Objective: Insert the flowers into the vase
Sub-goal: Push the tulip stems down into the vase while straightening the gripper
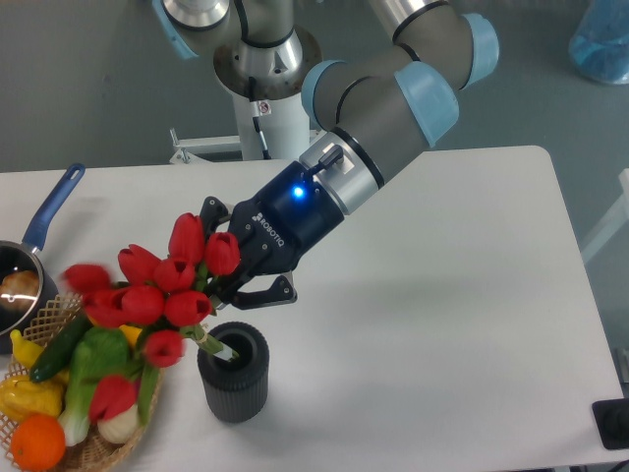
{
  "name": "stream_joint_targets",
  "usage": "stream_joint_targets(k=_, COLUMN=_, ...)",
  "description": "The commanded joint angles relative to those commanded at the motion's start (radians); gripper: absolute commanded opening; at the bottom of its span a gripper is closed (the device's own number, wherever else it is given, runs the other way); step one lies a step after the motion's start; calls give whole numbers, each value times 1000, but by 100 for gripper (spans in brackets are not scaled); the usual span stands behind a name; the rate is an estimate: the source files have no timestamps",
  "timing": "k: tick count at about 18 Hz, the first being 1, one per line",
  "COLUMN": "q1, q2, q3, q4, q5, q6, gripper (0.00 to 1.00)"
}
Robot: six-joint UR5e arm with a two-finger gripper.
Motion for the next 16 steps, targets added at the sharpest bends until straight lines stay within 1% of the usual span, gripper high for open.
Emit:
stream_joint_targets(k=6, q1=-2, q2=-1, q3=0, q4=0, q5=0, q6=-3, gripper=19)
stream_joint_targets(k=8, q1=-8, q2=-12, q3=-2, q4=0, q5=0, q6=-3, gripper=23)
stream_joint_targets(k=10, q1=-11, q2=-29, q3=-2, q4=0, q5=2, q6=-2, gripper=23)
stream_joint_targets(k=13, q1=-12, q2=-47, q3=-2, q4=-2, q5=11, q6=-2, gripper=27)
stream_joint_targets(k=14, q1=-14, q2=-54, q3=-5, q4=-2, q5=14, q6=0, gripper=29)
stream_joint_targets(k=15, q1=-17, q2=-57, q3=-9, q4=-2, q5=17, q6=0, gripper=35)
stream_joint_targets(k=16, q1=-17, q2=-58, q3=-15, q4=-2, q5=20, q6=3, gripper=37)
